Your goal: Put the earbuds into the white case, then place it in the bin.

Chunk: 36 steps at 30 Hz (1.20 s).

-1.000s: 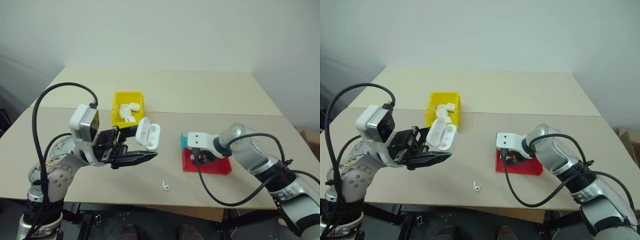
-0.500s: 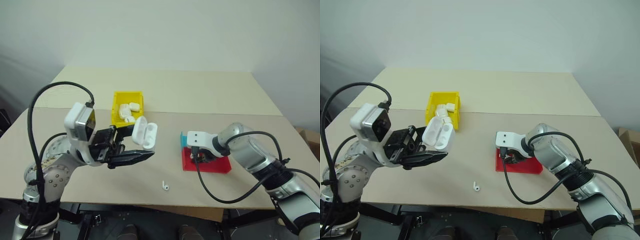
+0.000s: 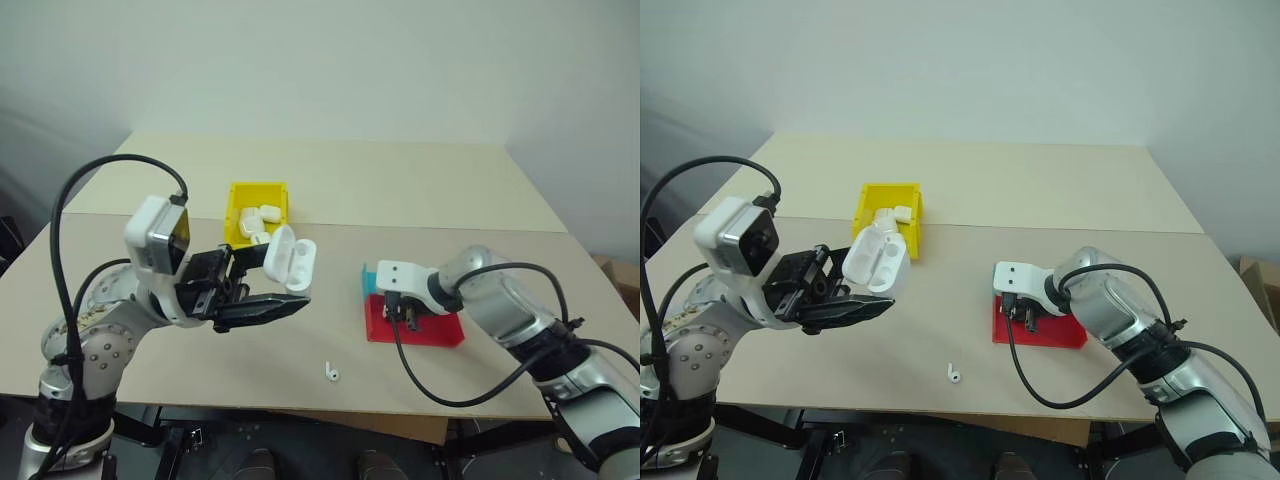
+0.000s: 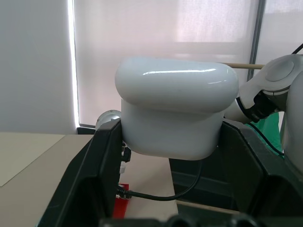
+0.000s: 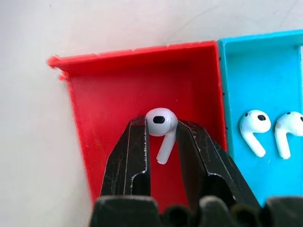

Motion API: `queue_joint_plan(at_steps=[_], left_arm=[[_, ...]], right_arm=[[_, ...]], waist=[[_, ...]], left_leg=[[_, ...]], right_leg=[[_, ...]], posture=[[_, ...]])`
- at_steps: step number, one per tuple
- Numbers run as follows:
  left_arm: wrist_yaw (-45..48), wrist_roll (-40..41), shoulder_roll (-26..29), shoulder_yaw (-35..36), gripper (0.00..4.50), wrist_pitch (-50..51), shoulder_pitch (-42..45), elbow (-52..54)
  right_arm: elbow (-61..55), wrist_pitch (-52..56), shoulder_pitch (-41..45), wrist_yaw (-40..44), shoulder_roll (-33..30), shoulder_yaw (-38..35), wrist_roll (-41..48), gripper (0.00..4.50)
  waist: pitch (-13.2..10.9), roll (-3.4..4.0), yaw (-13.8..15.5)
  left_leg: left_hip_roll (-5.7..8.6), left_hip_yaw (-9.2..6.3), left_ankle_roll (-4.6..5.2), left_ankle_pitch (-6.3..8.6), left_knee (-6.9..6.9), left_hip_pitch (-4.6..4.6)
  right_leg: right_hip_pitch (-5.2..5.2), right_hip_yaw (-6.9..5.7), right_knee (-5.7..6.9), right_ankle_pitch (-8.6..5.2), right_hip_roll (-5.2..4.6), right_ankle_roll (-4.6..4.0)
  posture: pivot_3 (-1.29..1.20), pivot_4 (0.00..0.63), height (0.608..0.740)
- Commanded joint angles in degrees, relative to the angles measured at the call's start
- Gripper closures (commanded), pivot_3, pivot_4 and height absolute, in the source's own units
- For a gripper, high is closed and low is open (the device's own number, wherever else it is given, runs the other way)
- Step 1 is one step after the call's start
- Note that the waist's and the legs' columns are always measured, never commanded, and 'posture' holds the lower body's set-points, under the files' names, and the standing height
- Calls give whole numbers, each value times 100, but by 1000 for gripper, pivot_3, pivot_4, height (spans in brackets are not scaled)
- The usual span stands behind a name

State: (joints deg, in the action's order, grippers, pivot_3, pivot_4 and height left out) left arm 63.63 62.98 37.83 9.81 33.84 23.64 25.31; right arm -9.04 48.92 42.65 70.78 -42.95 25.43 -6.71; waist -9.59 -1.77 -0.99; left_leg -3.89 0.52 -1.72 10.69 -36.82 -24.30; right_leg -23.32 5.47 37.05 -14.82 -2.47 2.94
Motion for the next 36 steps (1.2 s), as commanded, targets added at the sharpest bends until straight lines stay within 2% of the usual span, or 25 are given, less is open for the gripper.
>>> queue_joint_plan(at_steps=[1, 4, 6, 9, 13, 17, 22, 27, 36], left_arm=[[115, 9, -3, -8, 1730, -14, 6, 22], [299, -83, -11, -127, 1730, 19, 172, -300], [417, -179, -1, -210, 1730, 25, 264, -486], [558, -390, -50, -409, 1730, 27, 447, -784], [565, -622, -205, -632, 1730, 46, 768, -1122], [587, -896, -438, -814, 1730, -35, 1024, -1395], [639, -1172, -719, -932, 1730, -85, 1422, -1792], [793, -1339, -835, -940, 1730, -125, 1641, -2000], [883, -1387, -834, -859, 1730, -102, 1605, -1900]], right_arm=[[-851, 777, -152, -23, -106, -993, 689, 3859], [-1736, 1116, -778, -272, 378, -2847, 1692, 3859], [-2054, 1196, -997, -501, 744, -3700, 2224, 3859], [-2458, 1140, -1039, -1060, 1520, -4762, 3069, 3859], [-2696, 1434, -702, -1924, 2447, -5544, 4297, 3859], [-2940, 1458, -648, -2550, 2844, -5321, 5154, 3859], [-3014, 1051, -747, -3055, 3001, -4486, 5403, 3859], [-2885, 643, -813, -3254, 2868, -4013, 5410, 3859], [-2618, 153, -816, -3484, 2503, -3627, 5342, 3859]], waist=[[0, 0, 7], [0, 0, 32], [0, 0, 32], [0, 0, 14], [0, 1, -36], [0, 2, -47], [0, 2, -76], [0, 2, -120], [0, 2, -153]], left_leg=[[0, 0, 0, 0, 0, 0], [0, -3, 0, 0, 0, 2], [1, -9, 0, 0, -1, 2], [2, -9, 0, 0, -2, 4], [0, -14, 0, 0, 0, 6], [0, -16, 0, 0, 3, 4], [0, -18, 0, 0, 4, 0], [1, -19, 0, 0, 4, 0], [1, -21, 1, 0, 5, 0]], right_leg=[[0, 0, 0, 0, 0, 0], [3, -3, 0, 0, 0, 0], [6, -9, 0, -1, 0, 0], [10, -9, 0, 0, 0, 1], [7, -8, 5, 0, 5, 0], [8, -9, 4, 0, 5, -2], [4, -10, 4, 0, 4, -2], [5, -10, 4, -1, 4, -1], [4, -11, 5, -1, 5, -2]], posture=[[0, 150, 740], [0, 150, 740], [0, 150, 740], [0, 150, 740], [0, 150, 740], [0, 150, 740], [0, 150, 740], [0, 150, 740], [0, 150, 740]])
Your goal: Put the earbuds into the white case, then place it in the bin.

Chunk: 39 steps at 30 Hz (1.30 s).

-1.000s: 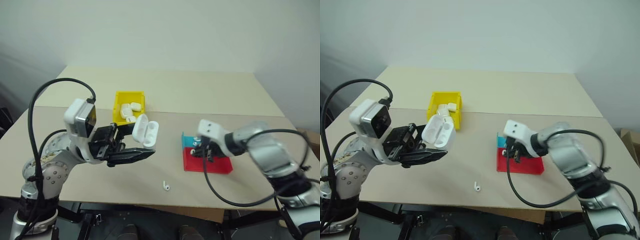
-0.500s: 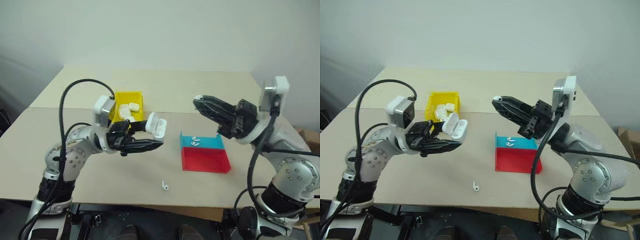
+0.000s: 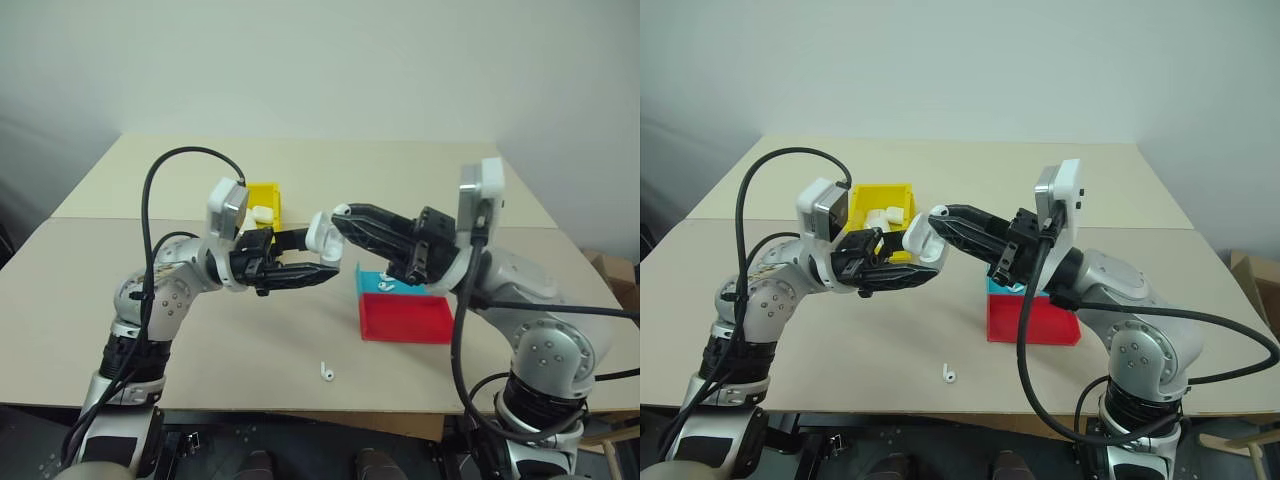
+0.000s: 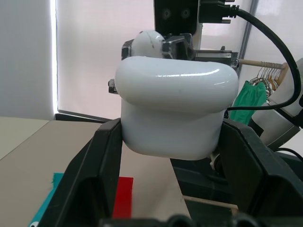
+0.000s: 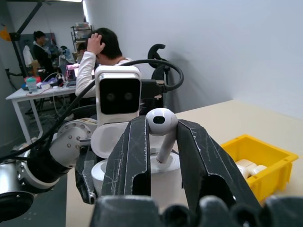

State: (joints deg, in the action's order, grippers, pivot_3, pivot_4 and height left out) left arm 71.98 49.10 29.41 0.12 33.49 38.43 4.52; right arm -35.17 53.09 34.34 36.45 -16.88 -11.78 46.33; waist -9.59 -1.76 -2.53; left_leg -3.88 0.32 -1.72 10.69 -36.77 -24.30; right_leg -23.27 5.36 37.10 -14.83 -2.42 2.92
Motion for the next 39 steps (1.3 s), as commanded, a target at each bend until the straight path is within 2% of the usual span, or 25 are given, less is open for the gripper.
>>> queue_joint_plan(at_steps=[1, 14, 17, 18, 23, 32, 36, 39], left_arm=[[50, 0, 9, 115, 1730, -73, 120, 193], [71, -88, -21, 167, 1730, -113, 150, 219], [40, -113, -40, 172, 1730, -134, 145, 233], [31, -122, -44, 175, 1730, -138, 144, 239], [9, -131, -51, 204, 1730, -135, 149, 252], [-8, -148, -2, 251, 1730, -131, 140, 252], [-2, -182, 170, 395, 1730, -127, 76, 223], [-9, -180, 284, 506, 1730, -143, 13, 212]], right_arm=[[27, -299, 8, -62, -150, 150, 20, 3859], [220, -697, -51, -48, -638, 560, -80, 3859], [213, -796, -126, 171, -824, 616, -36, 3859], [217, -827, -143, 224, -879, 633, -12, 3127], [266, -946, -139, 293, -1041, 700, 19, 1542], [465, -1069, -17, 235, -1150, 390, 147, 1542], [977, -1151, 214, 610, -1774, 1, 100, 1542], [1597, -1266, 533, 1217, -2511, 261, -366, 1542]], waist=[[0, 0, 1], [0, 0, 5], [0, 0, 7], [0, 0, 8], [0, 0, 9], [0, 0, 9], [-1, -1, 18], [-2, 0, 16]], left_leg=[[0, 0, 0, 0, 0, 0], [0, 0, 0, 0, 0, -1], [0, 0, 0, 0, 0, -2], [0, 0, 0, 0, 0, -2], [1, 0, 0, 0, 0, -1], [1, 0, 0, 0, 0, -2], [1, 0, 0, 0, 0, -3], [1, 1, 1, 0, 1, -1]], right_leg=[[0, 0, 0, 0, 0, 0], [0, 0, -1, -1, 0, 0], [0, 0, -2, -1, 0, 1], [0, 0, -2, -1, 0, 1], [0, 0, -2, -1, -1, 1], [0, 1, -2, -1, 0, 1], [1, 0, -4, -1, -1, 0], [0, 1, -5, -1, -1, 0]], posture=[[0, 150, 740], [0, 150, 740], [0, 150, 740], [0, 150, 740], [0, 150, 740], [0, 150, 740], [0, 150, 740], [0, 150, 740]])
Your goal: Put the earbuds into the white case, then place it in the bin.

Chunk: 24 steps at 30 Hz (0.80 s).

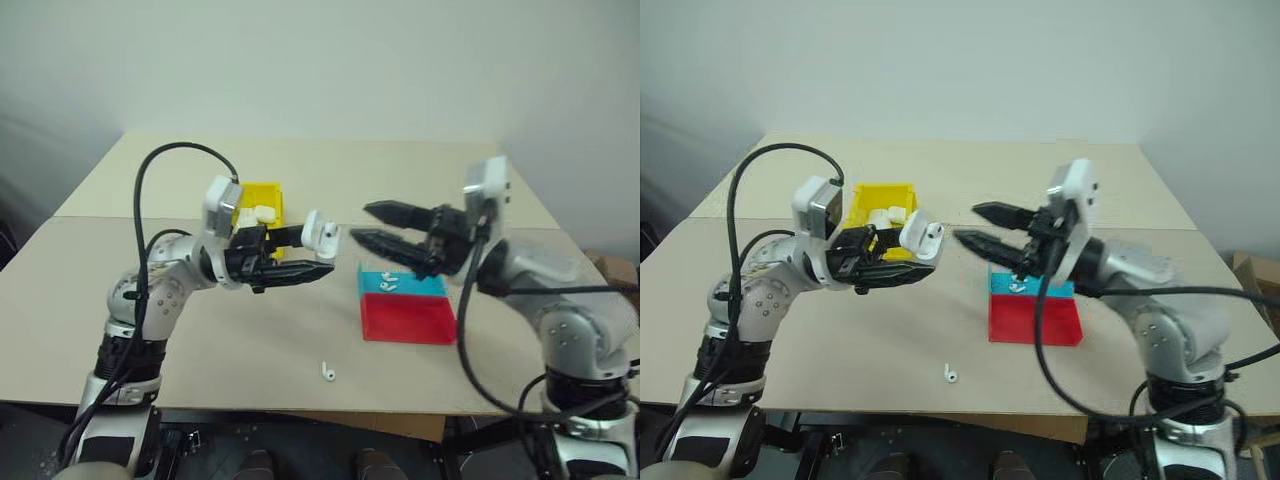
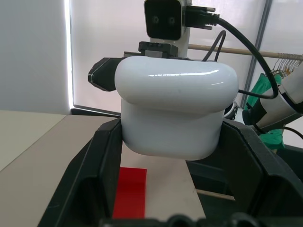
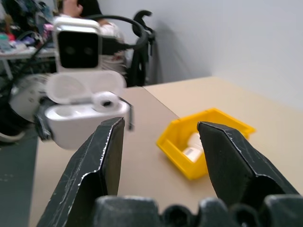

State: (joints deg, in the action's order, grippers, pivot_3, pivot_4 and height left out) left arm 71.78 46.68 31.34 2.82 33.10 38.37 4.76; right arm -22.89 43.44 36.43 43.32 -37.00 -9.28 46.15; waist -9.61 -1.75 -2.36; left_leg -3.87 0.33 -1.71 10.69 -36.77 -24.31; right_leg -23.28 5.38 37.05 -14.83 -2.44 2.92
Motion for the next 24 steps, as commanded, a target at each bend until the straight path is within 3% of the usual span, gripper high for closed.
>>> queue_joint_plan(at_steps=[1, 5, 11, 12, 16, 24], left_arm=[[-3, 50, 121, 268, 1730, -119, -15, 200], [-53, 74, 178, 372, 1730, -139, -126, 291], [-185, 130, 213, 481, 1730, -125, -306, 558], [-228, 149, 223, 510, 1730, -121, -349, 620], [-324, 232, 283, 611, 1730, -87, -513, 830], [-477, 315, 370, 726, 1730, -80, -710, 1046]], right_arm=[[625, -471, 451, 813, -774, 325, -709, 1542], [1853, -1489, 1112, 1768, -1372, 1942, -2509, 1542], [4458, -3566, 2203, 2602, -852, 3426, -4452, 1542], [4896, -3892, 2365, 2580, -724, 3573, -4730, 1542], [6204, -4755, 2845, 2747, -293, 3762, -5231, 2755], [7916, -5498, 3441, 2731, 317, 3801, -5977, 2755]], waist=[[0, 0, 0], [0, 0, -49], [-4, 0, -56], [-5, 1, -46], [-7, 2, -19], [-9, 4, -17]], left_leg=[[0, 0, 0, 0, 2, 0], [-1, 4, 2, 1, 4, 3], [-1, 6, 2, 1, 4, -1], [-1, 6, 2, 1, 4, -4], [0, 6, 2, 1, 4, -18], [-1, 5, 0, 0, 2, -21]], right_leg=[[0, -1, 0, 0, 0, -1], [-2, 2, -4, -2, 1, -1], [-8, 5, -2, -2, 1, -1], [-10, 5, -2, -2, 1, -1], [-24, 4, -2, -1, -1, -2], [-28, 1, 6, 1, -1, -5]], posture=[[0, 150, 740], [0, 150, 740], [0, 150, 740], [0, 150, 740], [0, 150, 740], [0, 150, 740]])
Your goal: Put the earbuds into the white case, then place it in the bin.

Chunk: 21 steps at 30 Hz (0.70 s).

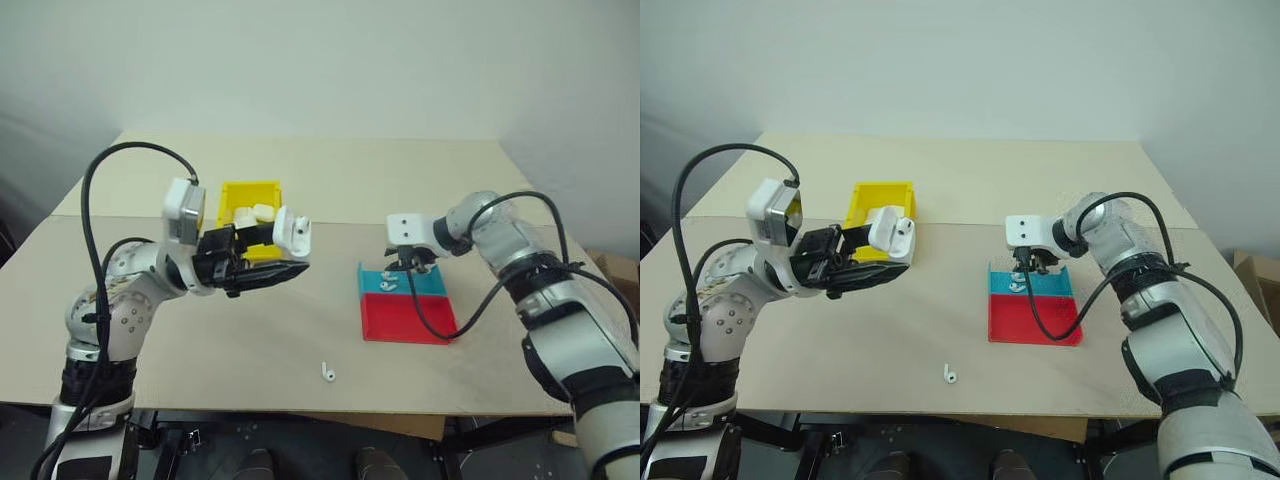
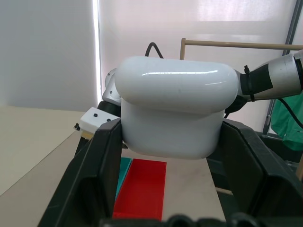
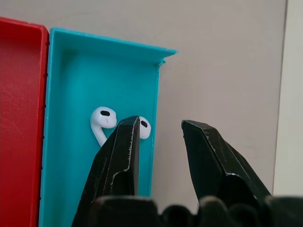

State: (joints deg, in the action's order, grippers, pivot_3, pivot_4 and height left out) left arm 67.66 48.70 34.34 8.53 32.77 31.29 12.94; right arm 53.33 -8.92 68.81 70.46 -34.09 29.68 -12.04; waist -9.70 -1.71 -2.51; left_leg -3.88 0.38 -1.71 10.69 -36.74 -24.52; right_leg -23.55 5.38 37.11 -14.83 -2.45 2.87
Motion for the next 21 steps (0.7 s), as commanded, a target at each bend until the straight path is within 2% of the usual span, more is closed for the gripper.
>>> queue_joint_plan(at_steps=[1, 21], left_arm=[[-79, 124, 77, 162, 1730, -48, -22, 254], [-305, 292, 210, 266, 1730, -30, -275, 555]], right_arm=[[407, -348, 234, 11, 55, -93, -225, 2755], [1257, -570, 358, -352, 512, -273, -785, 2755]], waist=[[0, 0, -2], [-2, 4, -19]], left_leg=[[0, 0, 0, 0, 0, 0], [0, 0, -1, 0, 0, 9]], right_leg=[[0, 0, 0, 0, 0, 0], [6, 2, 5, 0, 1, -1]], posture=[[0, 150, 740], [0, 150, 740]])
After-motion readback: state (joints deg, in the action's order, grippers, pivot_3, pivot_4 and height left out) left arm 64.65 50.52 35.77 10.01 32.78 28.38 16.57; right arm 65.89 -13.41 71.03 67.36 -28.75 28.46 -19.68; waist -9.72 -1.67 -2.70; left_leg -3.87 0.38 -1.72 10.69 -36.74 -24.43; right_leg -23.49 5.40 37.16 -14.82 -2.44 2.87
